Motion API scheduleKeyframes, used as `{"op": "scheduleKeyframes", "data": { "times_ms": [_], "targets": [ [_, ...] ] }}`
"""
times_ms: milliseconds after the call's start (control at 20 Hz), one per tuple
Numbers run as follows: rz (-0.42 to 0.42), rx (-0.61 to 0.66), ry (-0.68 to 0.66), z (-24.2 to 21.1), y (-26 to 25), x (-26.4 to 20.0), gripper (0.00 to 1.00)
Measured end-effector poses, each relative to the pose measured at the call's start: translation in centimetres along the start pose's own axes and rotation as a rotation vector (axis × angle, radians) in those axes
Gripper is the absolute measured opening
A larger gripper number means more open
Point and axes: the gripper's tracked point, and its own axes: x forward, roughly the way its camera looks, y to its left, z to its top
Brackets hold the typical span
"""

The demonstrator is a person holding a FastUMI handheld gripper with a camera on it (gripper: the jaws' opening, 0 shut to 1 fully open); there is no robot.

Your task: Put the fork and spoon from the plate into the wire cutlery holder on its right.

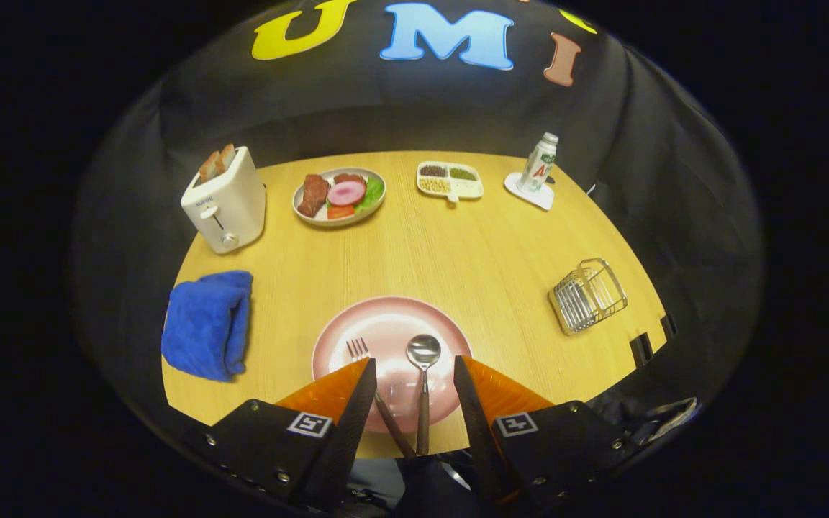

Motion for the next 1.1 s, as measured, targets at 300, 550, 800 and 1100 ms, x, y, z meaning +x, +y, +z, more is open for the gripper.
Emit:
{"op": "scheduleKeyframes", "data": {
  "times_ms": [300,550,800,1100],
  "targets": [
    [-0.003,0.000,0.216,-4.0,-0.2,3.6,0.67],
    [-0.009,-0.031,0.358,-6.6,-0.6,5.7,0.58],
    [0.004,-0.059,0.436,-8.0,-0.7,7.3,0.58],
    [0.000,-0.116,0.466,-8.8,-1.2,8.4,0.29]
  ]
}}
